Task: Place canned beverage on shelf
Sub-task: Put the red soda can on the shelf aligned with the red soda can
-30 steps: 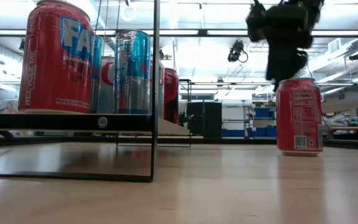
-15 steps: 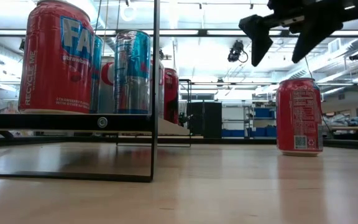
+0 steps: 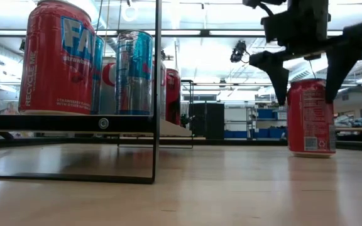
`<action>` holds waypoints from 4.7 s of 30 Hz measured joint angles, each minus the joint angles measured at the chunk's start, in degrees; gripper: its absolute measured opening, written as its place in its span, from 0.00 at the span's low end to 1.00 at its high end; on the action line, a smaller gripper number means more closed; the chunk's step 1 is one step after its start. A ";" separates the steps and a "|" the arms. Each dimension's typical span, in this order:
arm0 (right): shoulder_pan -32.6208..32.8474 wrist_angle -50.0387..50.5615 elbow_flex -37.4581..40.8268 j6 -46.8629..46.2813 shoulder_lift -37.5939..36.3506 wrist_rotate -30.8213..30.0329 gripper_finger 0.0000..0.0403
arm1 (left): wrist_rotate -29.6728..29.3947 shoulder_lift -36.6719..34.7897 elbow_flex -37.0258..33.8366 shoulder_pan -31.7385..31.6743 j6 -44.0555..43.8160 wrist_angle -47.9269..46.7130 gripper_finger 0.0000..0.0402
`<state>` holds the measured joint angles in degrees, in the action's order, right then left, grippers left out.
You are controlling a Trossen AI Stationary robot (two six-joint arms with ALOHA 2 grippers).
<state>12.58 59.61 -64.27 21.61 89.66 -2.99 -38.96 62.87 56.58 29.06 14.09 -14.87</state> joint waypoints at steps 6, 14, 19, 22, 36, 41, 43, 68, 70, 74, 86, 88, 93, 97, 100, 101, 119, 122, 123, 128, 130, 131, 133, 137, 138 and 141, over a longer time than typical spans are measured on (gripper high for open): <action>-0.31 3.94 0.00 0.75 2.17 -1.58 0.85 | 0.00 0.00 0.02 0.00 0.01 -0.46 0.62; -0.28 5.94 0.09 2.02 2.15 -3.43 0.77 | 0.00 0.00 0.00 0.00 0.00 -0.45 0.62; -0.78 5.00 0.07 -10.16 2.15 -3.47 0.77 | -0.02 0.00 0.00 0.00 -0.02 -0.46 0.62; -1.97 4.47 0.02 -22.96 2.06 -3.11 0.78 | -0.01 0.00 0.00 0.00 -0.02 -0.44 0.62; -5.38 1.25 0.00 -52.84 2.08 2.97 0.89 | -0.01 0.00 0.00 0.00 -0.26 -0.42 0.62; -6.00 2.29 -2.09 -48.01 2.13 4.74 0.98 | 0.00 0.00 0.00 0.00 -0.29 -0.42 0.62; -6.08 3.63 -3.59 -41.90 2.13 4.71 0.97 | 0.00 0.00 0.00 0.00 -0.29 -0.42 0.62; 0.55 9.56 -2.19 -14.72 2.10 -0.51 0.83 | 0.00 0.00 0.00 0.00 -0.50 -0.94 0.62; 0.23 9.72 -2.19 -19.31 2.10 -0.07 0.79 | 0.00 0.00 0.00 0.00 -0.50 -0.94 0.62; -0.58 9.20 -2.19 -34.78 2.07 1.12 0.78 | 0.00 0.00 0.00 0.00 -0.50 -0.94 0.62; -2.19 5.81 -2.12 -50.35 2.15 0.09 0.95 | 0.00 0.00 0.00 0.00 -0.48 -0.92 0.62; -2.19 6.53 -2.12 -45.02 2.15 0.42 0.95 | 0.00 0.00 0.00 0.00 -0.48 -0.93 0.62; -2.05 9.46 -2.12 -35.64 2.15 1.22 0.94 | 0.00 0.00 0.00 0.00 -0.48 -0.94 0.62; -2.17 9.03 -2.12 -38.52 2.15 1.10 0.95 | -0.01 0.00 0.00 0.00 -0.48 -0.92 0.62; -2.32 8.74 -2.12 -41.46 2.15 1.13 0.94 | 0.00 0.00 0.00 0.00 -0.48 -0.94 0.62; -2.34 8.60 -2.12 -41.93 2.15 1.12 0.93 | 0.00 0.00 0.00 0.00 -0.48 -0.93 0.62; -1.37 -4.56 -3.62 -41.08 2.21 3.52 0.80 | -0.02 0.00 0.00 0.00 -0.54 -0.79 0.62; -0.73 -10.40 -5.02 -40.92 2.19 3.26 0.80 | -0.02 0.00 0.00 0.00 -0.14 -0.50 0.62; -0.60 -11.67 -5.46 -40.92 2.19 3.26 0.80 | -0.02 0.00 0.00 0.00 -0.13 -0.45 0.62; 0.41 -13.31 -9.47 -39.73 4.29 3.04 0.80 | -0.02 0.00 0.00 0.00 -0.07 -0.33 0.62; 1.09 -13.07 -12.49 -38.41 6.87 2.89 0.80 | -0.03 -0.02 0.00 0.00 0.23 -0.15 0.62; 1.46 -12.83 -14.42 -37.52 8.47 2.98 0.80 | -0.03 -0.02 0.00 0.00 0.26 -0.14 0.62; 2.29 -12.41 -18.75 -35.45 11.80 3.04 0.80 | -0.04 -0.02 0.00 0.00 0.24 -0.04 0.62; 3.34 -7.44 -29.17 -32.13 17.96 3.30 0.80 | -0.04 -0.02 0.00 0.00 0.16 -0.31 0.62; 3.48 -5.84 -31.76 -31.59 19.43 2.94 0.80 | -0.03 -0.02 0.00 0.00 0.09 -0.43 0.62; 3.58 -1.62 -38.29 -30.00 23.43 2.37 0.80 | -0.04 -0.02 0.00 0.00 0.02 -0.53 0.62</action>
<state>16.16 57.99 -102.57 -8.40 113.10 -0.62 -39.00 62.85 56.58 29.06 14.11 -15.40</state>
